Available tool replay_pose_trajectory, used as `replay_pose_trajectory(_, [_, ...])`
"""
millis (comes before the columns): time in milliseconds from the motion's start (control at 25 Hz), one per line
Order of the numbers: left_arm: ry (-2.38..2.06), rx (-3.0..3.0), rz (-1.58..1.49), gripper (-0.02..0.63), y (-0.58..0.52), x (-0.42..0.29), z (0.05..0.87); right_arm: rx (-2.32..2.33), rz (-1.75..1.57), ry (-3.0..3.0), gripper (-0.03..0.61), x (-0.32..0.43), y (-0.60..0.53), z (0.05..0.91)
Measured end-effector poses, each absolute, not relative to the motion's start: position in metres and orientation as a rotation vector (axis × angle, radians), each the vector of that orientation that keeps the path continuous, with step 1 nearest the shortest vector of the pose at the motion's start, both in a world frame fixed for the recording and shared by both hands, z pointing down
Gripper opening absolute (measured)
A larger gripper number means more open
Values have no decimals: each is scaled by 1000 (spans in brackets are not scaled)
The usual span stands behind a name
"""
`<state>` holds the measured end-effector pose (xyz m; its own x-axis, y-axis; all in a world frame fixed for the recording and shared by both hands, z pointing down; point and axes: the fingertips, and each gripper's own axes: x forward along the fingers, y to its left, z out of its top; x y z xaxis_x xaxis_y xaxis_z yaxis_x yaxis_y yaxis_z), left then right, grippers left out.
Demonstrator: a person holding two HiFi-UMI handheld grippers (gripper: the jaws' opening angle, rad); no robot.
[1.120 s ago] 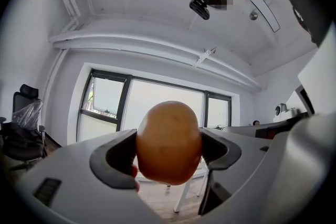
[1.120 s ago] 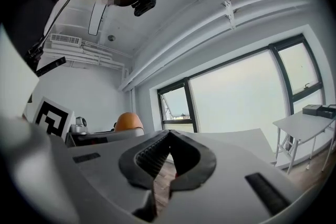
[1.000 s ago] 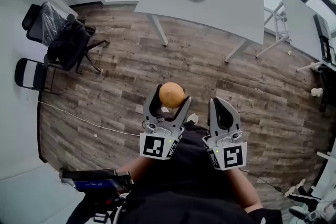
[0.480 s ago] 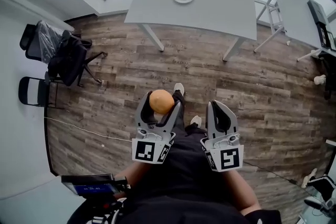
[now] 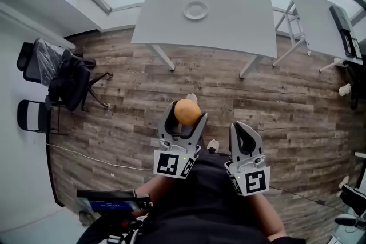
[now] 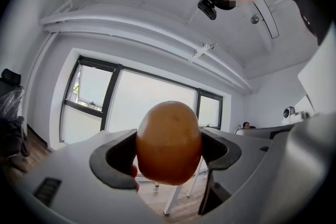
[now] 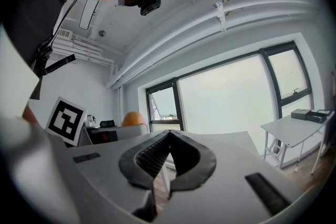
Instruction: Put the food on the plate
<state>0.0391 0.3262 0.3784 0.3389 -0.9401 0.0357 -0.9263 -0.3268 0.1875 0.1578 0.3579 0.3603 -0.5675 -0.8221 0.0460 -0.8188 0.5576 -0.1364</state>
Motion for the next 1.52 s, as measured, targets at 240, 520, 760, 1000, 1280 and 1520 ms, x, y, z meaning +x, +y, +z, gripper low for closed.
replay_pose_trajectory(240, [-1678, 2462, -137, 368, 255, 24, 377, -1475, -166, 2742, -3, 134, 282, 353])
replay_pose_trajectory(520, [-1703, 2452, -108, 368, 174, -14, 376, -1440, -214, 2743, -3, 89, 184, 352])
replay_pose_trajectory(760, [-1718, 2414, -109, 368, 118, -55, 374, -1429, -239, 2791, -3, 44, 120, 348])
replay_pose_trajectory(1000, [-1711, 2395, -141, 368, 80, -86, 379, -1446, -217, 2830, -3, 9, 84, 356])
replay_pose_trajectory(1280, [-1656, 2373, -166, 368, 34, -102, 386, -1432, -198, 2882, -3, -12, 43, 359])
replay_pose_trajectory(1520, [-1693, 2356, -165, 368, 10, -122, 385, -1433, -227, 2874, -3, -28, 14, 362])
